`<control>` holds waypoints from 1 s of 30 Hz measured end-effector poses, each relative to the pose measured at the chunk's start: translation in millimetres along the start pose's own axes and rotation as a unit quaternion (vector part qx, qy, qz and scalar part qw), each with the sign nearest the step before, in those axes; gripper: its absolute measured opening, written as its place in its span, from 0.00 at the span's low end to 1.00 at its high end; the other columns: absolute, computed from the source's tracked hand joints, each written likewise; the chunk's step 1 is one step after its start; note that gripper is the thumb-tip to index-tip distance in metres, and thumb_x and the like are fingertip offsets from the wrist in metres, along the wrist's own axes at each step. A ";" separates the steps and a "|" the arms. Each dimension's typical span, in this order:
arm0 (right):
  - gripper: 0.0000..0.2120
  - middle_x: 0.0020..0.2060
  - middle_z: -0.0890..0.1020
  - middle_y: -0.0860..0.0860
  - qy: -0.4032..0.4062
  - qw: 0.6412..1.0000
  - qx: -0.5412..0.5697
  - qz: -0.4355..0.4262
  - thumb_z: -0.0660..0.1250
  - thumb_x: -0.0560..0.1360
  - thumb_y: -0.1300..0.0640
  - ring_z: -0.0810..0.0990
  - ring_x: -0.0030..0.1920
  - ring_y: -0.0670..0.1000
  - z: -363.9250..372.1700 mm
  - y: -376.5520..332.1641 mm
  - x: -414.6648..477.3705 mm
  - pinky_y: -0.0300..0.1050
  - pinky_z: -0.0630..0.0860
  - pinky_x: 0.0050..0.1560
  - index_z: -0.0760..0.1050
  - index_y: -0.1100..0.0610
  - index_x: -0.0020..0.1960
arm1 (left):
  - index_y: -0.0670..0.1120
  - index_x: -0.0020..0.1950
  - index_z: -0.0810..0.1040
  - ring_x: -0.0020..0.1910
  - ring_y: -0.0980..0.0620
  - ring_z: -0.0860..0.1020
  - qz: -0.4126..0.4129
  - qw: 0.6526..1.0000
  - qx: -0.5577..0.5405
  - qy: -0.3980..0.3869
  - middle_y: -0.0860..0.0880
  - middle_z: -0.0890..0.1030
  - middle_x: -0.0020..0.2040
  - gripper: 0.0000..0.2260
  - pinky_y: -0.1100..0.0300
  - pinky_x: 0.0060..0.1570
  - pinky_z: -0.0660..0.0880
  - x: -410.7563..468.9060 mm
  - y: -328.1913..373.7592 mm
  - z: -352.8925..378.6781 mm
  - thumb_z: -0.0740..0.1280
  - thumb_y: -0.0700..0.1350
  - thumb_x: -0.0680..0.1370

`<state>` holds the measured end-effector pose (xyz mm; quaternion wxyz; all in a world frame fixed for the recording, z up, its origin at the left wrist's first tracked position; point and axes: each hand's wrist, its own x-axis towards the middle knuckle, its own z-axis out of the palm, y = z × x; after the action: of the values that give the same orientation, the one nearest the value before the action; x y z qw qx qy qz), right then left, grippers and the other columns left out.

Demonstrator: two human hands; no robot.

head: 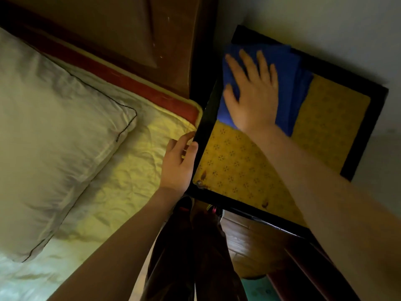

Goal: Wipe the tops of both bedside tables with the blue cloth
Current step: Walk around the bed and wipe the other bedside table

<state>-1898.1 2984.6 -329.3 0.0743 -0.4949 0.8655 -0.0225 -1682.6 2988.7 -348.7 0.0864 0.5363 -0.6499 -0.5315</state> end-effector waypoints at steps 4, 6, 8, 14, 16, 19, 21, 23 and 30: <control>0.28 0.77 0.61 0.49 0.007 1.000 0.017 0.025 0.47 0.77 0.42 0.54 0.78 0.57 -7.7 7.6 54.4 0.57 0.49 0.76 0.58 0.46 0.76 | 0.53 0.67 0.74 0.48 0.68 0.73 0.007 1.000 0.004 -0.011 0.48 0.74 0.55 0.17 0.78 0.45 0.67 1.3 1.1 -0.9 0.57 0.55 0.80; 0.29 0.77 0.60 0.50 0.009 0.999 0.017 0.032 0.47 0.77 0.42 0.53 0.78 0.58 -8.1 3.8 55.1 0.58 0.48 0.76 0.57 0.46 0.77 | 0.55 0.66 0.75 0.53 0.62 0.76 0.001 0.999 -0.023 -0.029 0.50 0.78 0.57 0.19 0.64 0.55 0.73 2.9 0.3 -1.3 0.56 0.58 0.79; 0.29 0.78 0.59 0.50 0.008 0.999 0.008 0.038 0.47 0.78 0.42 0.53 0.78 0.59 -5.9 -7.5 32.2 0.59 0.48 0.76 0.56 0.47 0.77 | 0.55 0.62 0.77 0.57 0.54 0.78 -0.033 0.994 -0.095 -0.033 0.51 0.81 0.56 0.17 0.49 0.60 0.74 0.5 4.0 -2.5 0.55 0.56 0.79; 0.29 0.78 0.58 0.49 -0.049 0.998 0.031 -0.018 0.52 0.79 0.44 0.52 0.78 0.57 13.1 -73.1 -135.9 0.59 0.49 0.77 0.54 0.46 0.78 | 0.53 0.56 0.82 0.57 0.51 0.81 -0.136 0.962 -0.236 -0.008 0.49 0.84 0.55 0.17 0.48 0.62 0.74 -3.9 9.0 -3.2 0.55 0.53 0.81; 0.29 0.78 0.57 0.48 -0.070 0.997 0.029 -0.008 0.55 0.78 0.43 0.52 0.78 0.55 18.5 -82.5 -187.0 0.58 0.51 0.77 0.54 0.46 0.78 | 0.52 0.56 0.82 0.56 0.52 0.81 -0.156 0.954 -0.254 -0.008 0.49 0.84 0.55 0.18 0.48 0.62 0.74 -3.7 9.1 -3.6 0.55 0.55 0.81; 0.29 0.77 0.58 0.45 -0.089 0.996 0.025 -0.001 0.56 0.78 0.41 0.55 0.78 0.53 18.9 -71.0 -223.4 0.57 0.52 0.76 0.55 0.44 0.77 | 0.53 0.59 0.81 0.57 0.53 0.80 -0.144 0.963 -0.228 -0.022 0.51 0.83 0.57 0.19 0.46 0.62 0.74 -4.0 10.3 -4.1 0.55 0.56 0.79; 0.29 0.77 0.60 0.45 -0.084 0.996 0.023 -0.009 0.54 0.78 0.40 0.56 0.78 0.53 15.9 -50.4 -203.4 0.56 0.52 0.76 0.55 0.43 0.77 | 0.52 0.57 0.81 0.56 0.55 0.80 -0.109 0.975 -0.192 -0.021 0.52 0.83 0.56 0.18 0.47 0.60 0.75 -6.0 12.6 -4.3 0.55 0.55 0.78; 0.28 0.77 0.61 0.46 -0.054 0.998 0.023 0.008 0.53 0.78 0.40 0.56 0.77 0.54 12.7 -28.9 -156.4 0.56 0.51 0.76 0.56 0.43 0.77 | 0.50 0.58 0.80 0.56 0.56 0.80 -0.074 0.981 -0.177 -0.023 0.51 0.83 0.56 0.15 0.49 0.58 0.76 -5.2 12.4 -4.3 0.59 0.53 0.78; 0.29 0.77 0.61 0.48 0.030 0.993 0.040 0.111 0.48 0.78 0.40 0.55 0.78 0.56 -0.7 37.0 15.1 0.55 0.49 0.77 0.56 0.45 0.77 | 0.55 0.61 0.77 0.54 0.51 0.81 -0.030 0.994 -0.100 -0.032 0.50 0.82 0.54 0.15 0.52 0.52 0.80 -2.4 5.5 -1.2 0.65 0.56 0.75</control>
<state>-1937.3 2990.4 -334.4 0.0698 -0.3911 0.9155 -0.0633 -1684.1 2989.0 -342.8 0.1031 0.5267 -0.5797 -0.6131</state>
